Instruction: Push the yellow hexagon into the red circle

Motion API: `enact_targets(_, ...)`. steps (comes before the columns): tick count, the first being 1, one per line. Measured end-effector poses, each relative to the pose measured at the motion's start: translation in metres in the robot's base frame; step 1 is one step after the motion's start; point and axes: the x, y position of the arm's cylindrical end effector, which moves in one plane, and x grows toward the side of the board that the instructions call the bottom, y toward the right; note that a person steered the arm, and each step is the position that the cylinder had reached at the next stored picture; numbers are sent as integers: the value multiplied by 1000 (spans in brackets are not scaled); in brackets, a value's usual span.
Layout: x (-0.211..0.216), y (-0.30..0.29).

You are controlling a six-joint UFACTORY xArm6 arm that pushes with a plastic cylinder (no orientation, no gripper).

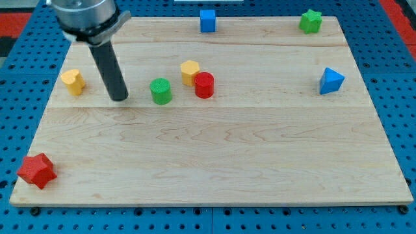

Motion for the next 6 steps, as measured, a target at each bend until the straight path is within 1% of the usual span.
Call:
enact_targets(1, -49, 32)
enact_targets(2, -68, 87)
enact_targets(3, -67, 125)
enact_targets(4, -56, 136)
enact_targets(6, -7, 160)
